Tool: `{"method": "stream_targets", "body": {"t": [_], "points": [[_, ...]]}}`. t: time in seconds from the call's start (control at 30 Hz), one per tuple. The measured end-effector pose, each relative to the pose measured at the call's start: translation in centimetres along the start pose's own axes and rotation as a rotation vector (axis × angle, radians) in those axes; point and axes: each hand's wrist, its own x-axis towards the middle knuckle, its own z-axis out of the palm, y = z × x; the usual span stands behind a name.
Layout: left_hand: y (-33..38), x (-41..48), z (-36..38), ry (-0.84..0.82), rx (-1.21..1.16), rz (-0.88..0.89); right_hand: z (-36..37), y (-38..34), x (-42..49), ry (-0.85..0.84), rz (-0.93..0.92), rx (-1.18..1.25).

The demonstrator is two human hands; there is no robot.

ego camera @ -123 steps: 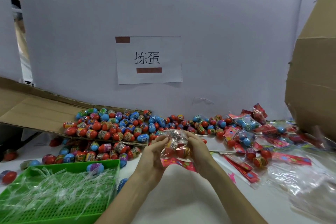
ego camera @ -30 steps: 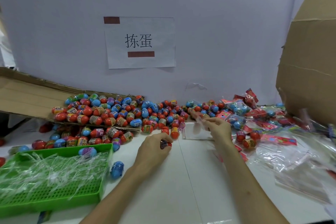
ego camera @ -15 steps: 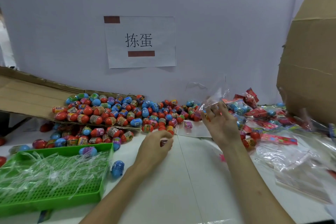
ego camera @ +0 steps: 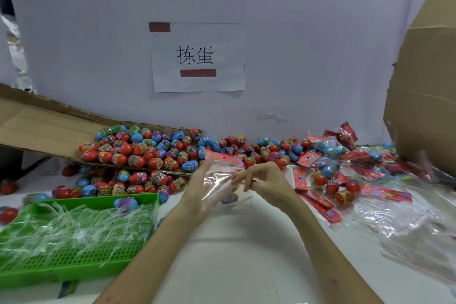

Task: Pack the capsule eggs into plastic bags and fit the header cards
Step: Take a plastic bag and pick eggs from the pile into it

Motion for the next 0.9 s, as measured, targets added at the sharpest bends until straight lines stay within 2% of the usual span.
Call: {"method": "stream_targets", "body": {"t": [0.13,0.23,0.3,0.4,0.5,0.63,0.77,0.9], "points": [[-0.6,0.4,0.3,0.039,0.11,0.078,0.2,0.4,0.4,0.155,-0.007,0.002],[-0.1,0.2,0.3,0.111,0.09,0.177,-0.1,0.4,0.8,0.255,0.0,0.054],[0.1,0.3,0.2,0.133,0.005,0.234,0.0,0.3,0.8,0.158,0.114,0.158],[0.2,0.3,0.1,0.139,-0.123,0.296,0.9,0.3,0.8,-0.043,0.289,0.13],[0.4,0.3,0.1,0.146,-0.185,0.313,2.0,0.1,0.5,-0.145,0.264,0.103],[0.4,0.4,-0.1,0.154,-0.16,0.305,2.4,-0.4,0.4,-0.039,0.239,0.209],[0.2,0.5,-0.1,0.145,-0.071,0.217,2.4,-0.3,0.5,0.121,0.205,0.177],[-0.4,0.3,-0.1,0.054,0.009,0.128,2.1,-0.3,0.5,0.234,0.177,0.147]]}}
